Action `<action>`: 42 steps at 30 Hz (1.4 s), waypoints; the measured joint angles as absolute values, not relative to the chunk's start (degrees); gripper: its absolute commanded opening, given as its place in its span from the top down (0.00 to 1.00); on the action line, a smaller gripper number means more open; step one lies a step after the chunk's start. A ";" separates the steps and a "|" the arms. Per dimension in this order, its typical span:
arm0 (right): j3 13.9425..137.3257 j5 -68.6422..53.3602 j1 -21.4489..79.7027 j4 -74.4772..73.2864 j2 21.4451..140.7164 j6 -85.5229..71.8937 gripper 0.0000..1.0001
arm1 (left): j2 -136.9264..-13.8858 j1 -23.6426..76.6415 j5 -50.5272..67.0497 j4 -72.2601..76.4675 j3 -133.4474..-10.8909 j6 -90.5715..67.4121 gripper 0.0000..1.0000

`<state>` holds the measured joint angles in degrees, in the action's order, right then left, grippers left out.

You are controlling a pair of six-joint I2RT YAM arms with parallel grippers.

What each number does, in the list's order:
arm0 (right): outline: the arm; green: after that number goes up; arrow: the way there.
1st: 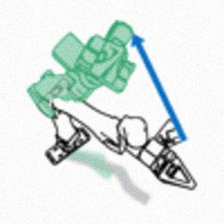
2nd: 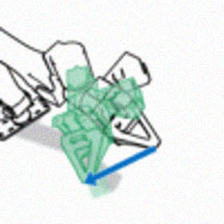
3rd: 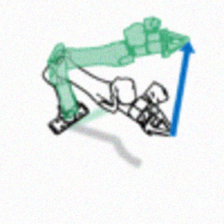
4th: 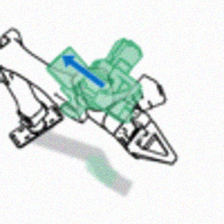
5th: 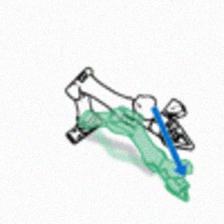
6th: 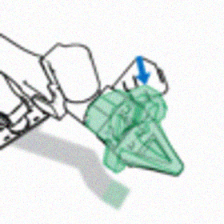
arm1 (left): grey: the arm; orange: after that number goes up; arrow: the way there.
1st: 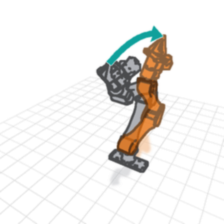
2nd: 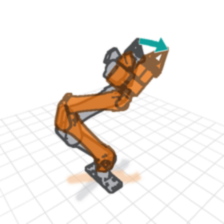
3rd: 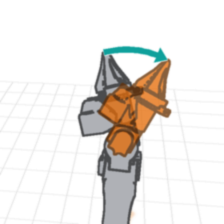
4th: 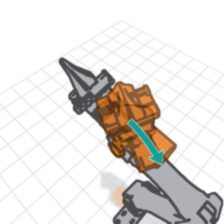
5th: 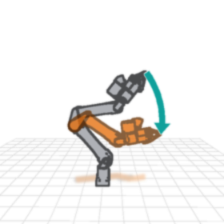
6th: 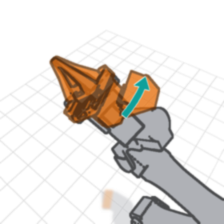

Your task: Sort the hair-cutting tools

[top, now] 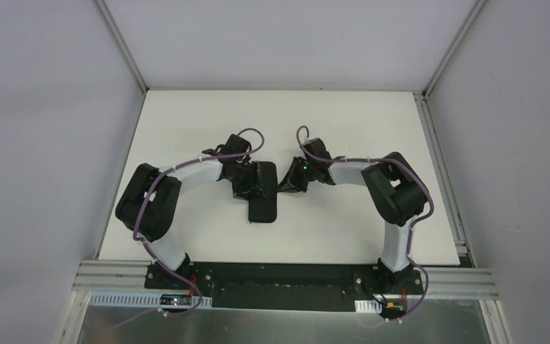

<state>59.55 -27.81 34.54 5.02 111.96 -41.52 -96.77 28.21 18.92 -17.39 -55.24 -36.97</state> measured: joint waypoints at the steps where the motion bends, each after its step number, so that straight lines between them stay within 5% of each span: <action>1: 59.24 -27.35 34.59 5.13 111.63 -41.58 0.86 | -96.77 28.32 18.81 -17.39 -55.24 -37.17 0.65; 9: 51.51 -12.23 38.87 -1.74 98.41 -38.44 0.58 | -97.10 30.98 17.41 -15.14 -54.41 -40.93 0.66; 14: 49.41 0.32 49.15 -7.62 90.50 -33.19 0.52 | -97.10 31.09 17.10 -15.00 -54.39 -42.00 0.68; 27: 48.49 11.55 70.50 -4.97 88.62 -21.30 0.57 | -97.49 31.16 17.50 -14.96 -54.39 -44.51 0.68; 42: 59.29 25.56 76.55 -7.05 102.30 -19.40 0.61 | -97.65 31.18 17.56 -15.22 -54.41 -46.06 0.68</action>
